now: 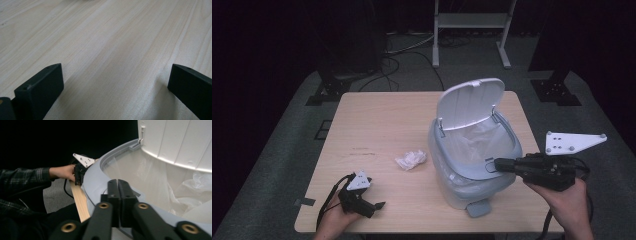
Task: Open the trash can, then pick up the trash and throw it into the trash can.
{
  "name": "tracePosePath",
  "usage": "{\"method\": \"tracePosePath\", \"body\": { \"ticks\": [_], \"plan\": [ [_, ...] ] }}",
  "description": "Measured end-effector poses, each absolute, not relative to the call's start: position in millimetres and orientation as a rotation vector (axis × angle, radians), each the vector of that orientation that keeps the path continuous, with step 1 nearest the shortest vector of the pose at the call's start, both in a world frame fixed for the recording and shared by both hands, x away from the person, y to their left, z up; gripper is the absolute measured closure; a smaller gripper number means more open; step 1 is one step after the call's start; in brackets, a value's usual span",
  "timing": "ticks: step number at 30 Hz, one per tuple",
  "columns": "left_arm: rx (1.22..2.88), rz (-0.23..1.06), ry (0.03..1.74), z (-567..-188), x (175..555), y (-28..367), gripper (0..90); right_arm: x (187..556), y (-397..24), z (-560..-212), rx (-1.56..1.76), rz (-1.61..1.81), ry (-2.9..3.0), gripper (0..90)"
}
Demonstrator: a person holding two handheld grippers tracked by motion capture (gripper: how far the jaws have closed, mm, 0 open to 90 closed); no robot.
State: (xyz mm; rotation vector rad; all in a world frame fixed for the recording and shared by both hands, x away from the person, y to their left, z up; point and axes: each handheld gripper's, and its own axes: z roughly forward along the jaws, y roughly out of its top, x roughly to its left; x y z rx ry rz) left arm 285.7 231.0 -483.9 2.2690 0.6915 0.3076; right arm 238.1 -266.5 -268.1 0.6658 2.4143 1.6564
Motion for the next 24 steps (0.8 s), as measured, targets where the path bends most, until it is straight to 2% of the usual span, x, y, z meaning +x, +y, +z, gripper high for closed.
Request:
{"method": "tracePosePath", "body": {
  "ticks": [4,6,8,9,12,13,16,24],
  "plan": [
    [2.269,0.307,0.691,-484,286,231,0.0,236,-267,-267,0.672,1.657,2.399,81.9],
    [2.269,0.307,0.691,-484,286,231,0.0,235,-270,-266,0.686,1.66,2.378,76.8],
    [2.269,0.307,0.691,-484,286,231,0.0,235,-271,-265,0.688,1.666,2.368,76.1],
    [2.269,0.307,0.691,-484,286,231,0.0,233,-274,-264,0.695,1.675,2.35,71.0],
    [2.269,0.308,0.691,-484,286,231,0.0,231,-277,-263,0.707,1.673,2.328,67.7],
    [2.27,0.308,0.691,-484,286,231,0.0,230,-282,-262,0.723,1.677,2.298,61.0],
    [2.269,0.308,0.691,-484,286,231,0.0,228,-289,-261,0.752,1.671,2.258,51.5],
    [2.269,0.308,0.691,-484,286,231,0.0,226,-302,-263,0.8,1.611,2.219,40.4]
  ]
}}
